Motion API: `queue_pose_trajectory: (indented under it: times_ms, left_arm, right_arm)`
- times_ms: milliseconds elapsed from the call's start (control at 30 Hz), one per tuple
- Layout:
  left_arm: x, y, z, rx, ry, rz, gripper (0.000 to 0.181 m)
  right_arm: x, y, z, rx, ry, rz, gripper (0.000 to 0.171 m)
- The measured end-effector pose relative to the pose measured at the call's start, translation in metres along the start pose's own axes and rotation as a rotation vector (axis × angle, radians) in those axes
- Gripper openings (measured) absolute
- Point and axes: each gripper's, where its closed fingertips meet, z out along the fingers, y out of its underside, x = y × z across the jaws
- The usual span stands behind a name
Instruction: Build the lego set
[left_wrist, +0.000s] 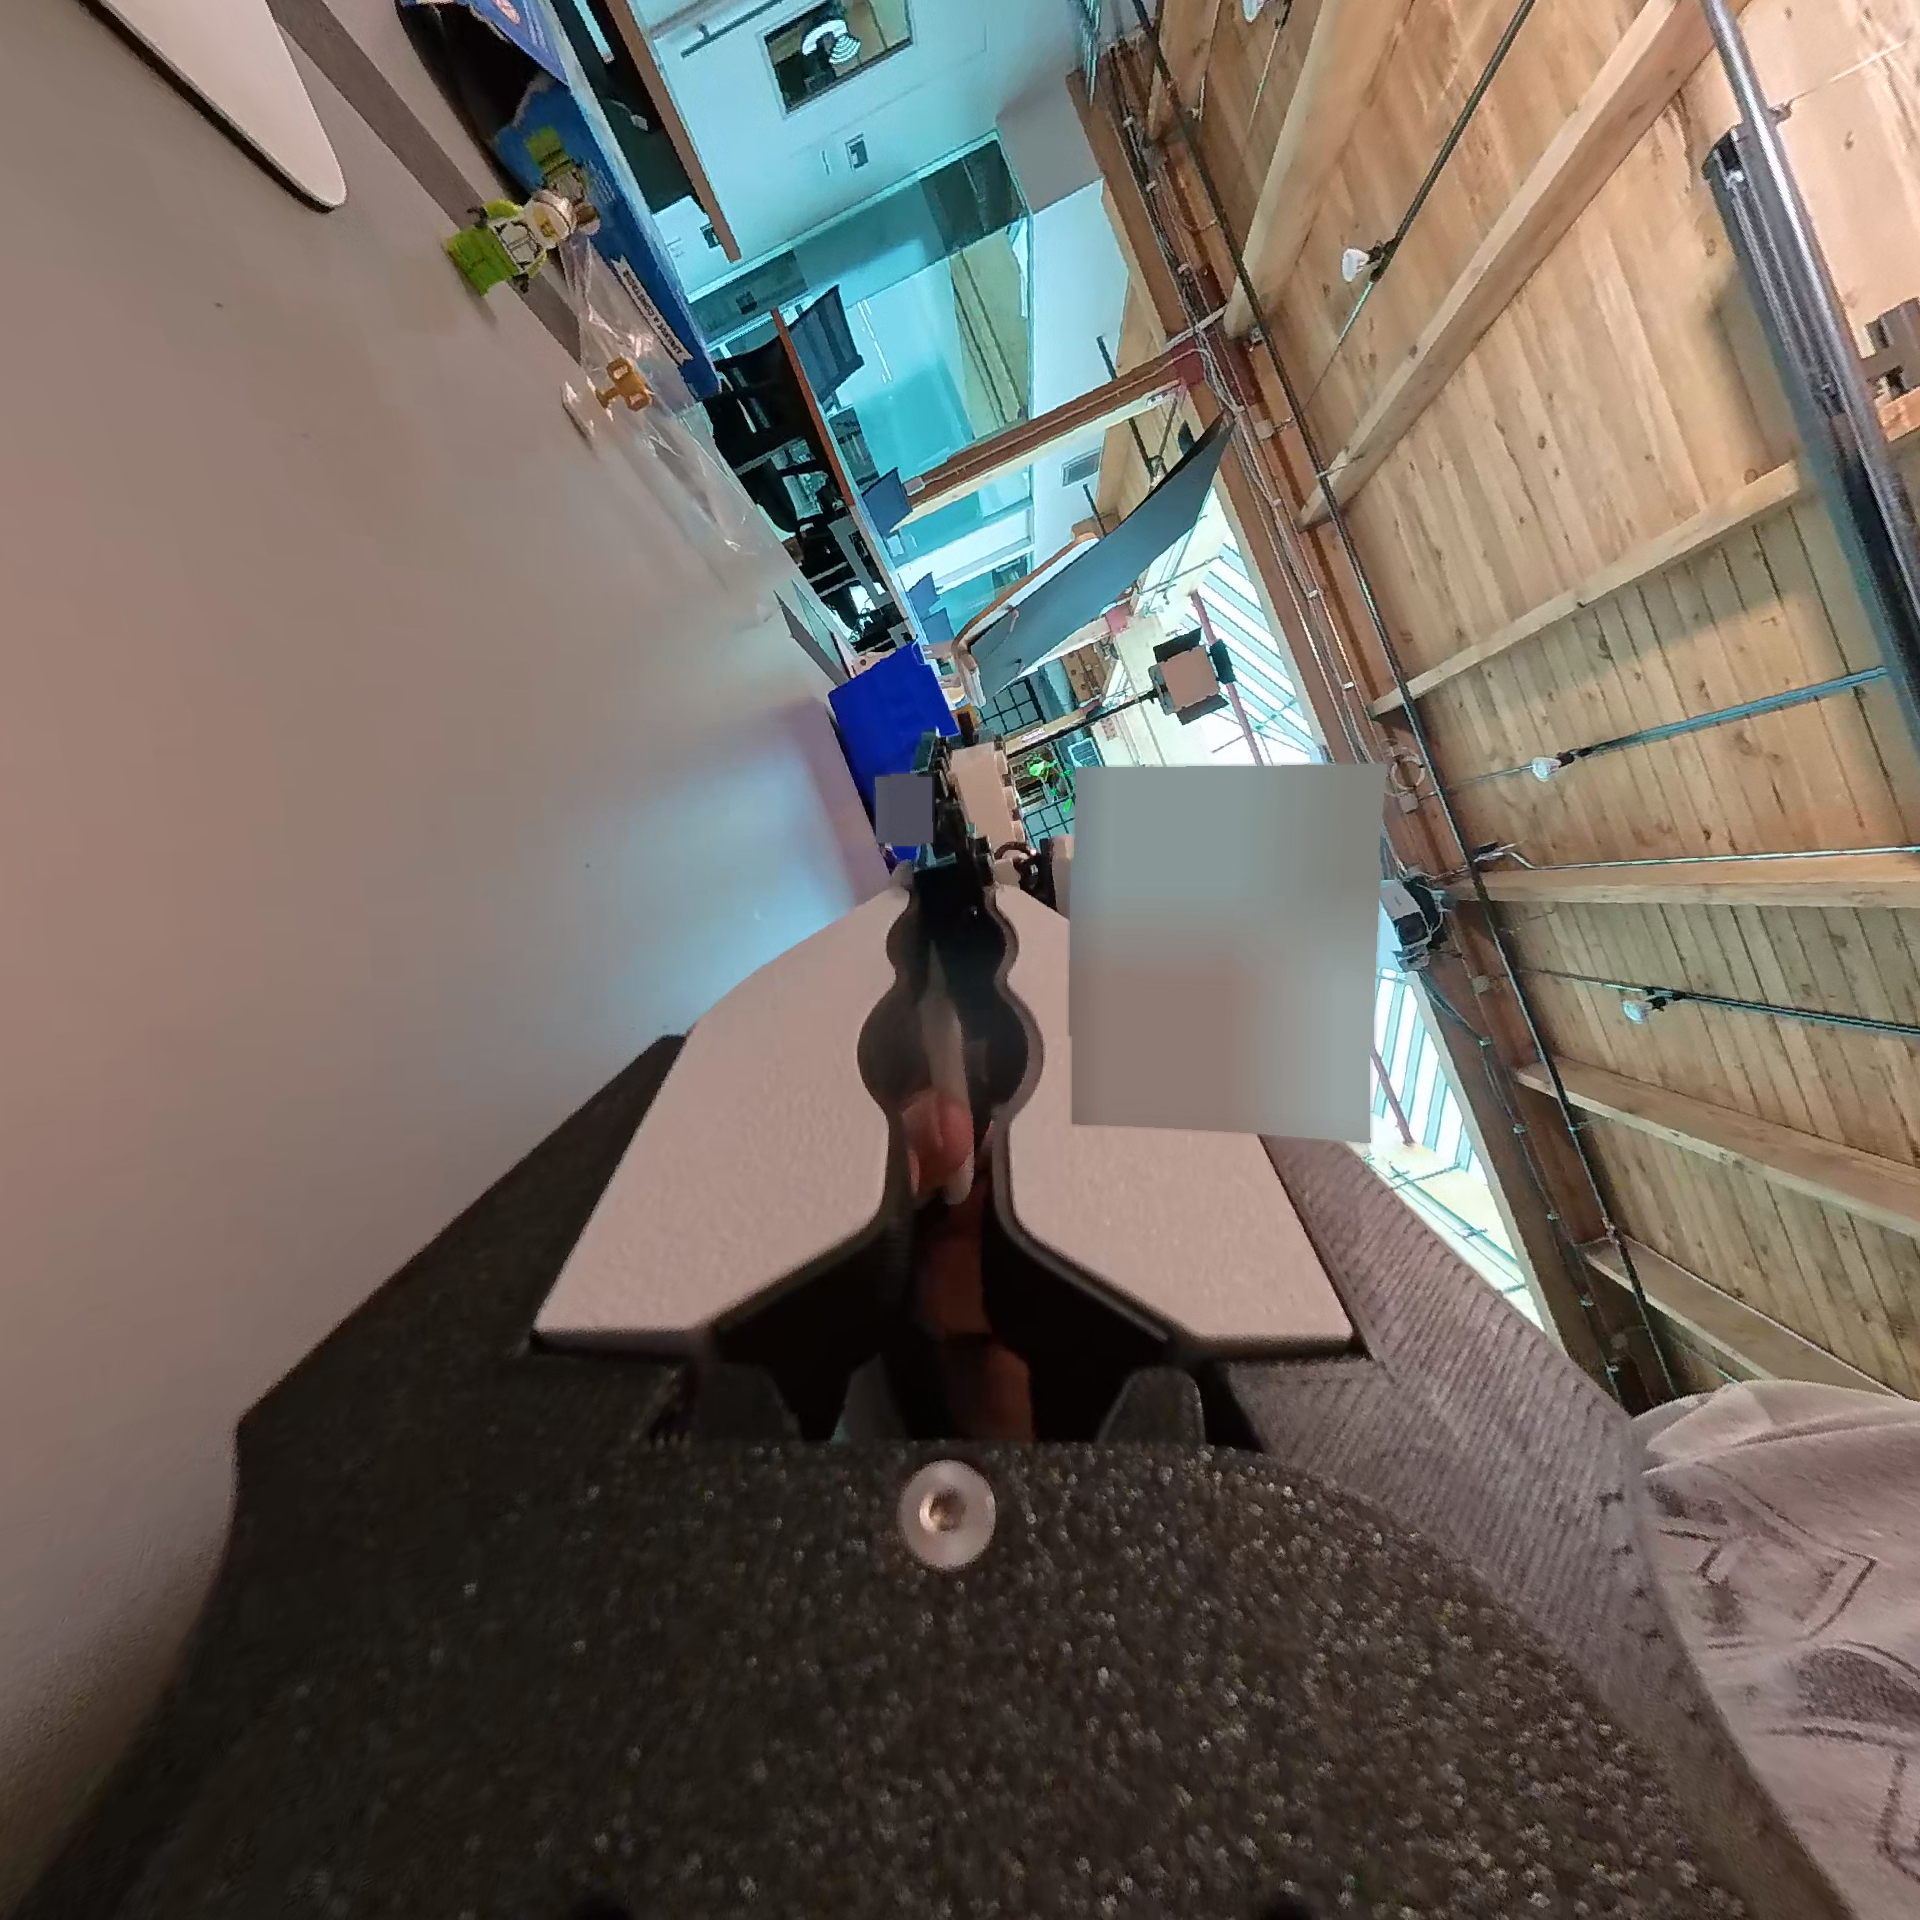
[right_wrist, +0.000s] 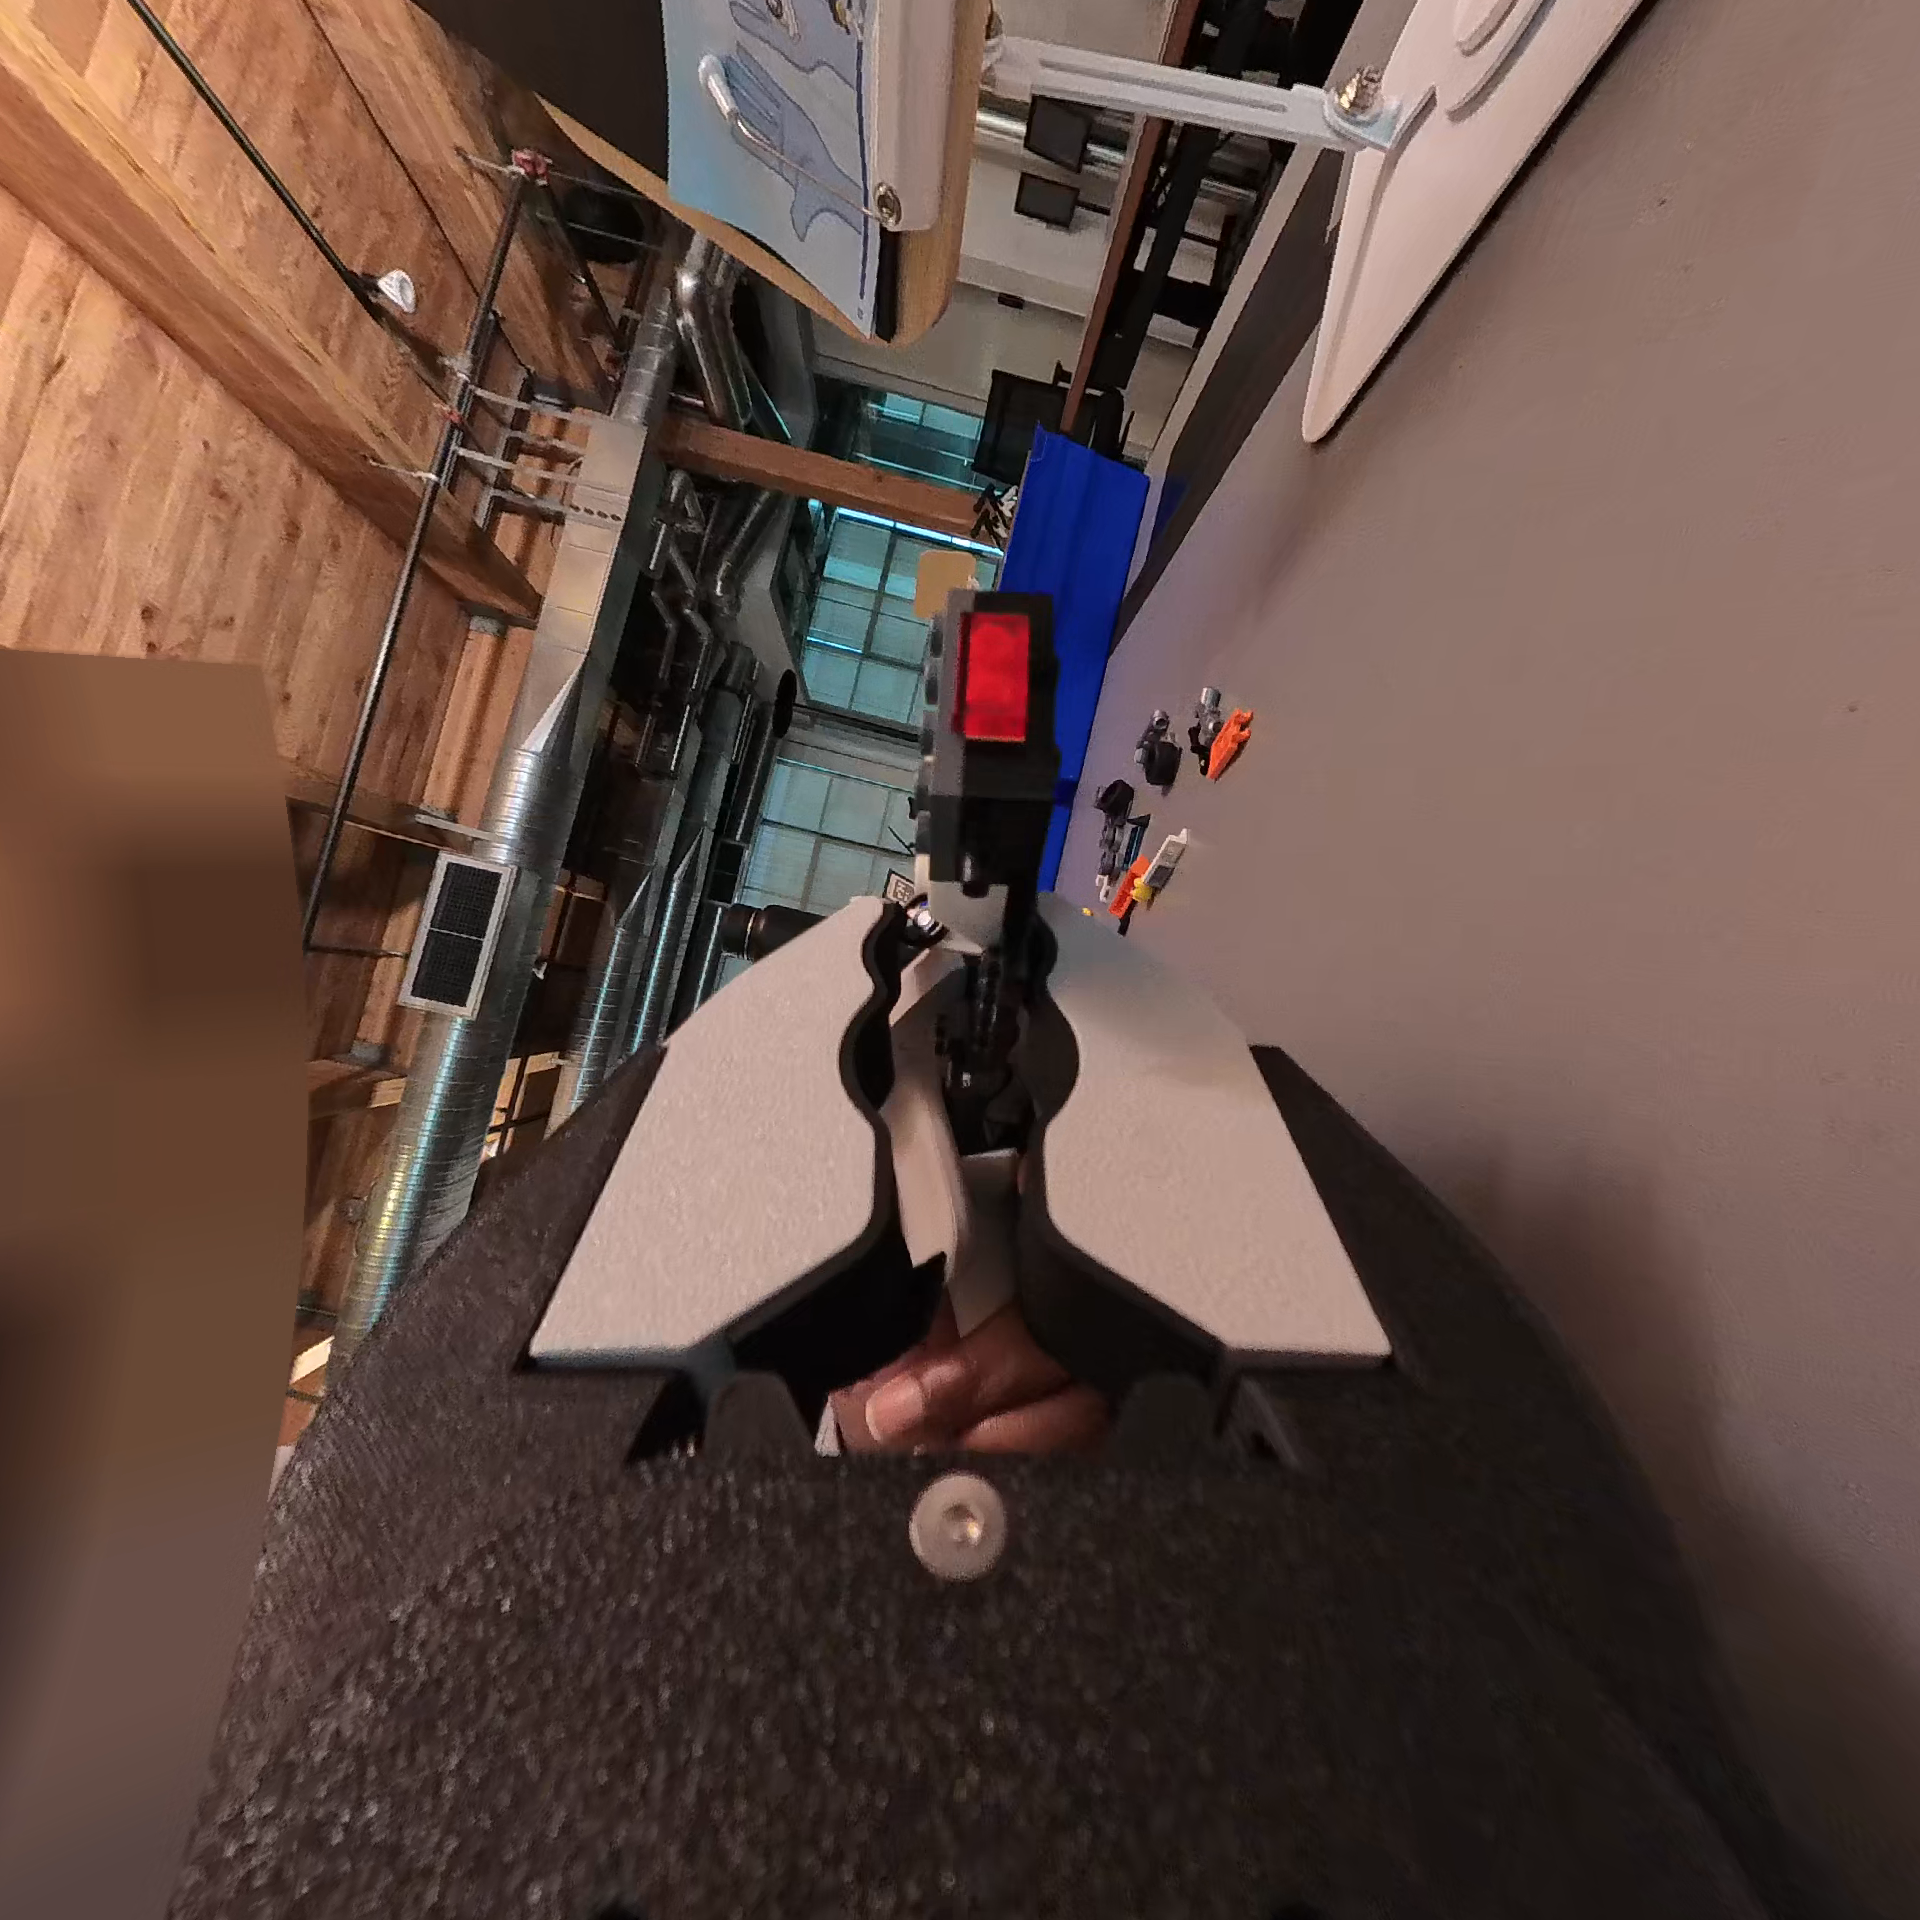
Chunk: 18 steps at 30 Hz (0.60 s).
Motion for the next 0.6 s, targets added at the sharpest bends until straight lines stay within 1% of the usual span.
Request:
queue_pose_trajectory:
  times_ms: [600]
  left_arm:
    - [-0.0024, 0.0031, -0.0013, -0.017, -0.021, 0.039, 0.01]
  right_arm:
    - [0.0035, 0.0039, -0.0013, -0.017, 0.01, -0.028, 0.02]
